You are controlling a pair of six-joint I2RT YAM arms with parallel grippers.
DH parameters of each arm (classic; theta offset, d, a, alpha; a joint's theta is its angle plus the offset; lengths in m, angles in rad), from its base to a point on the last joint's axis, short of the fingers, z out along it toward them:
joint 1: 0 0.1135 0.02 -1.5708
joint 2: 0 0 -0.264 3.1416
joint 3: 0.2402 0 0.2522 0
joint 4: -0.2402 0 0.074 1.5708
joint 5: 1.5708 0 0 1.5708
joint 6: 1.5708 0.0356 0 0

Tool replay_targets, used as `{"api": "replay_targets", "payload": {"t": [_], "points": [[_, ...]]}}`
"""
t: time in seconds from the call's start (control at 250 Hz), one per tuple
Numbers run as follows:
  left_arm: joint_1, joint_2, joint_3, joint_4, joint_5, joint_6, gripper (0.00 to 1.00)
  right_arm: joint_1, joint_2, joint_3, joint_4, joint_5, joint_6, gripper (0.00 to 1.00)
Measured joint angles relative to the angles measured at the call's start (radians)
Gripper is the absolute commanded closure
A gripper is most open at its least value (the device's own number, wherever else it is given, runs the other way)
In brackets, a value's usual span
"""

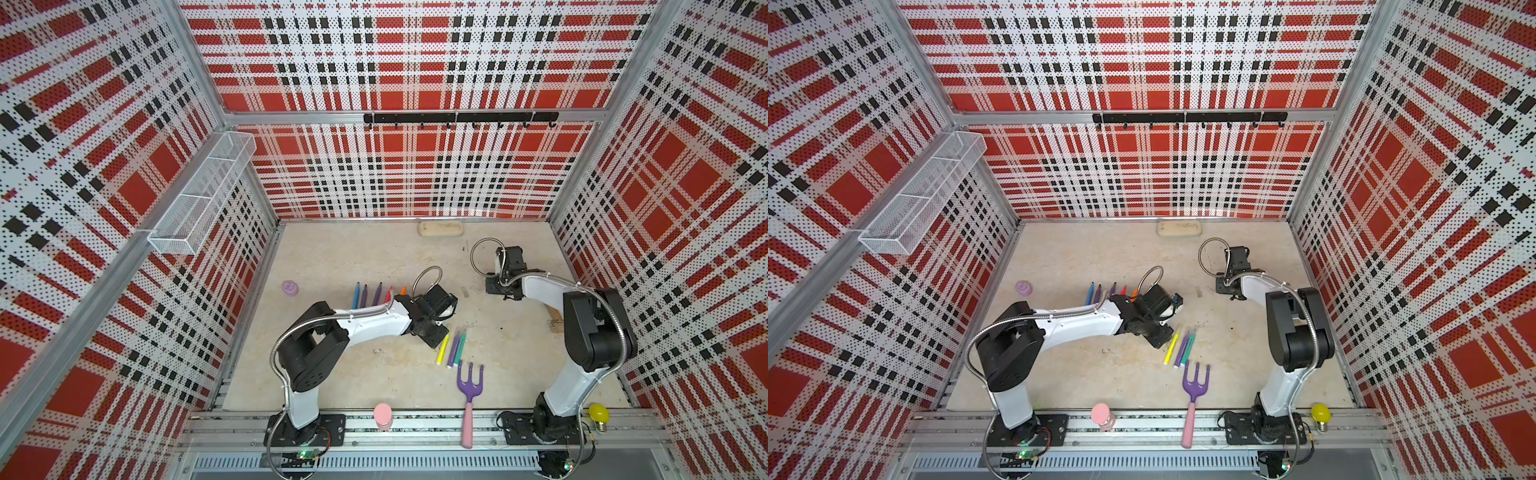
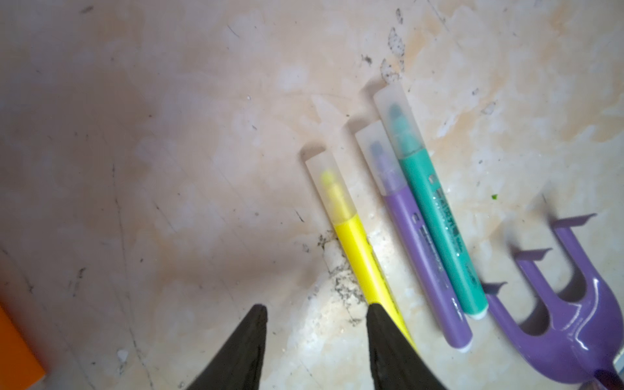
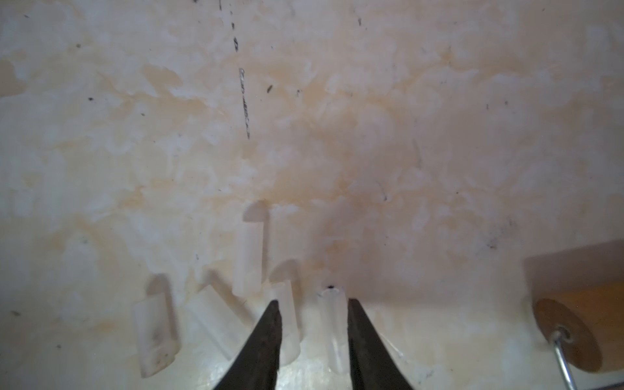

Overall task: Remove pen caps from pens
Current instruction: Place the pen cap to the middle-right of the table, then pick up the pen from the bottom-center of the table.

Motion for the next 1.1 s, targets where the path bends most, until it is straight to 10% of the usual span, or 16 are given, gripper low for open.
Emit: {"api": "replay_targets", "payload": {"t": [1.1], "points": [[-0.119, 0.005, -0.036, -0.044, -0.02, -0.208, 0.52, 0.012, -0.116, -0.042, 0.022, 0.012, 0.002, 0.61]]}}
